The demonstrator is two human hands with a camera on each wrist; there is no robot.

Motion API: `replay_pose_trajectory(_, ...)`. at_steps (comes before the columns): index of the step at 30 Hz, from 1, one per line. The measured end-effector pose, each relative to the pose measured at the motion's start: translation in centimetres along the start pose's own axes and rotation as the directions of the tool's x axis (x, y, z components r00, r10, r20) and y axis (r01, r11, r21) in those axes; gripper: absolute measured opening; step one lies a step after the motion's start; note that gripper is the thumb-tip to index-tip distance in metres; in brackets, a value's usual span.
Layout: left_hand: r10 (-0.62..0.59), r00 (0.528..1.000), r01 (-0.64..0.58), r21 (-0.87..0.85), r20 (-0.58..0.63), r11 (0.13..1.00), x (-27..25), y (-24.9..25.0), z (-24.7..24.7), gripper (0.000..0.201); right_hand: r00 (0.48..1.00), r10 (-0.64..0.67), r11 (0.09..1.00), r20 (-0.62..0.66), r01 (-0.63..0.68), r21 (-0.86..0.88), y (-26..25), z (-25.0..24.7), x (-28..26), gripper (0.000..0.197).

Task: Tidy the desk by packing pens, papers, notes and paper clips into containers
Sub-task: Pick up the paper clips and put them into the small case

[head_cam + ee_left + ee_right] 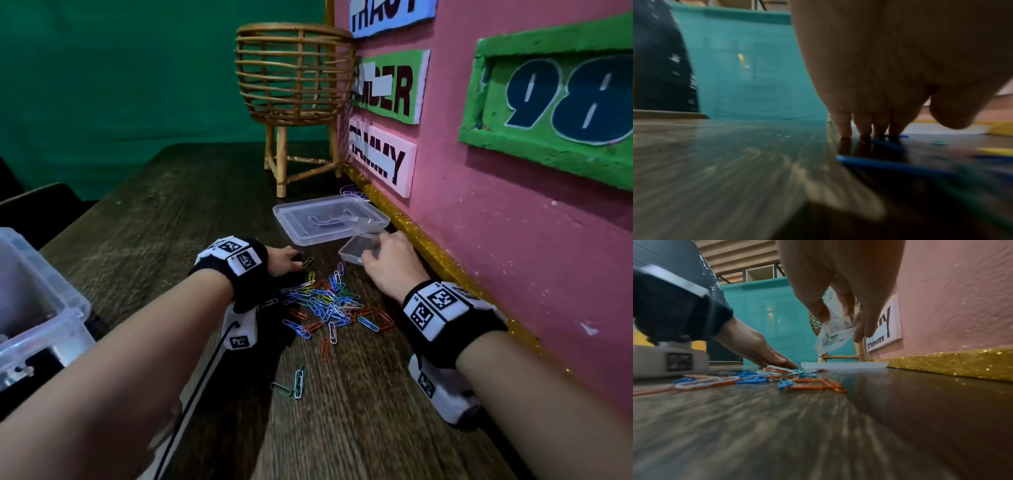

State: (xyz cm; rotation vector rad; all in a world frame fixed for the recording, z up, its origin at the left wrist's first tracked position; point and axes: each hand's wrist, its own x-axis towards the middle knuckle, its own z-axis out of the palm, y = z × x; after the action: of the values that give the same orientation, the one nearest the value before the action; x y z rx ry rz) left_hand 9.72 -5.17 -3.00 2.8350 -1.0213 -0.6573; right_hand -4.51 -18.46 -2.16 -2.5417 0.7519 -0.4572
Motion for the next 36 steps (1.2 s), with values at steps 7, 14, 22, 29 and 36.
replay_pose_trajectory(7,0.203,0.972,-0.182,-0.159,0.122,0.970,-6.4,1.7,2.5,0.054,1.000,-0.013,0.999,-0.028,0.014,0.051,0.1,0.2,-0.1,0.046)
replay_pose_trajectory(14,-0.168,0.959,0.176,0.012,-0.229,0.984,-7.6,-2.4,3.1,0.058,0.999,0.024,0.998,-0.046,-0.021,0.062,0.1,-0.3,-1.2,0.047)
replay_pose_trajectory(22,0.055,0.996,-0.052,-0.045,0.063,0.998,-9.4,-0.1,3.2,0.059,0.994,0.101,0.992,-0.049,-0.097,0.078,0.4,-0.3,-1.3,0.050)
replay_pose_trajectory(29,0.329,0.922,-0.333,0.019,-0.206,0.943,-12.5,1.2,4.0,0.054,0.992,0.121,0.989,-0.047,-0.116,0.092,0.4,-0.2,-1.1,0.052)
replay_pose_trajectory(36,0.403,0.914,-0.403,-0.006,-0.050,0.915,-14.3,-0.1,5.3,0.017,0.995,0.096,0.993,-0.023,-0.094,0.077,0.4,-0.1,-0.9,0.050)
